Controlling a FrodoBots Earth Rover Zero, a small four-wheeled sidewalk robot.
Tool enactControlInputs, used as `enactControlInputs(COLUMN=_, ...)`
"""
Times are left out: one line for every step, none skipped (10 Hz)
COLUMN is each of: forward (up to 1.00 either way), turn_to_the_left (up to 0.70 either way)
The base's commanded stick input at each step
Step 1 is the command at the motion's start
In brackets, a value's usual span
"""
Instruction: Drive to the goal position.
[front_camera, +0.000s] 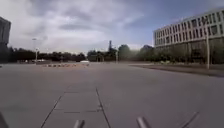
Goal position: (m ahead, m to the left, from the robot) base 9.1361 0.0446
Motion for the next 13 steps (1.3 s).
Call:
enactControlInputs(forward=1.00, turn_to_the_left=0.00)
enactControlInputs(forward=1.00, turn_to_the_left=0.00)
enactControlInputs(forward=1.00, turn_to_the_left=0.00)
enactControlInputs(forward=1.00, turn_to_the_left=0.00)
enactControlInputs(forward=1.00, turn_to_the_left=0.00)
enactControlInputs(forward=1.00, turn_to_the_left=0.00)
enactControlInputs(forward=1.00, turn_to_the_left=0.00)
enactControlInputs(forward=1.00, turn_to_the_left=0.00)
enactControlInputs(forward=1.00, turn_to_the_left=0.00)
enactControlInputs(forward=1.00, turn_to_the_left=0.00)
enactControlInputs(forward=1.00, turn_to_the_left=0.00)
enactControlInputs(forward=1.00, turn_to_the_left=0.00)
enactControlInputs(forward=1.00, turn_to_the_left=0.00)
